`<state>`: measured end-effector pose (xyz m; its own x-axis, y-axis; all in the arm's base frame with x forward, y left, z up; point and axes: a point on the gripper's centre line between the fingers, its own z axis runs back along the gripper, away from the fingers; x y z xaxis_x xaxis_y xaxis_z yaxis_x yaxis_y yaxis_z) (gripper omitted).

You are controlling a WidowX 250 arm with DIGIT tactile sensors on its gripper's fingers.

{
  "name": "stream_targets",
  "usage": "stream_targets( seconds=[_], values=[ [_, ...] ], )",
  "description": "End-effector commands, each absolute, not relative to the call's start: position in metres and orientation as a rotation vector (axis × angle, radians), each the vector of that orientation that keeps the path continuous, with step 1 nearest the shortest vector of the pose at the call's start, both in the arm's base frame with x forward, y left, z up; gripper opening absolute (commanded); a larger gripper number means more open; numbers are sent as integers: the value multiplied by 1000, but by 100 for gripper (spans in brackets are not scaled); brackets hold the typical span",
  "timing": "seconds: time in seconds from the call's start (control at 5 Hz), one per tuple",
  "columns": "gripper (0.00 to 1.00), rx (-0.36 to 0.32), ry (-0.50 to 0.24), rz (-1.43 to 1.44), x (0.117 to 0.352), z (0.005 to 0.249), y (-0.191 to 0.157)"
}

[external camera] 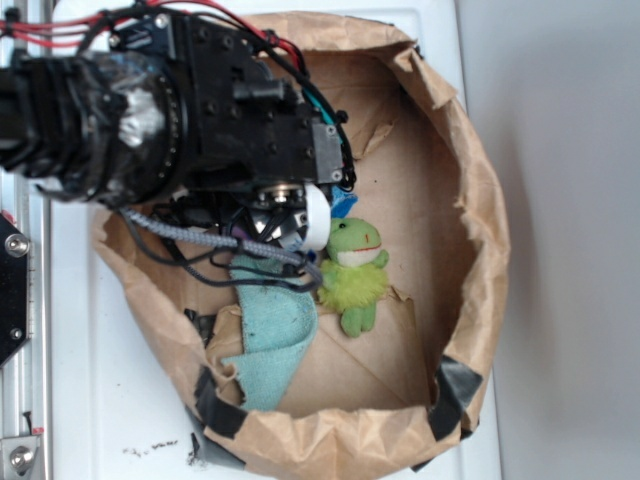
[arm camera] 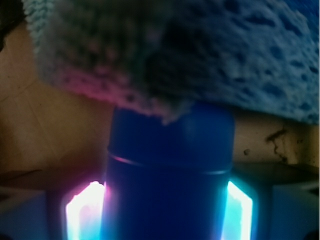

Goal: Grab the blue bottle.

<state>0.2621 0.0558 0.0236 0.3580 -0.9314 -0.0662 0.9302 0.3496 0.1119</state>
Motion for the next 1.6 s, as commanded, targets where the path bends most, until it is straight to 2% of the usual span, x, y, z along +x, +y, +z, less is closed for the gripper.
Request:
stream_targets(
  seconds=[0.0, 0.2, 0.4, 0.6, 0.8, 1.0, 1.4],
  values=[
    [0, 171, -170, -962, 257, 103, 81],
    [0, 158, -220, -762, 258, 147, 98],
    [0, 152, -200, -512, 255, 179, 104],
    [0, 174, -205, -268, 247, 194, 86],
    [0, 110, -217, -108, 251, 179, 63],
    [0, 141, -247, -57, 257, 176, 44],
    [0, 150, -341, -157, 274, 185, 25]
  ],
)
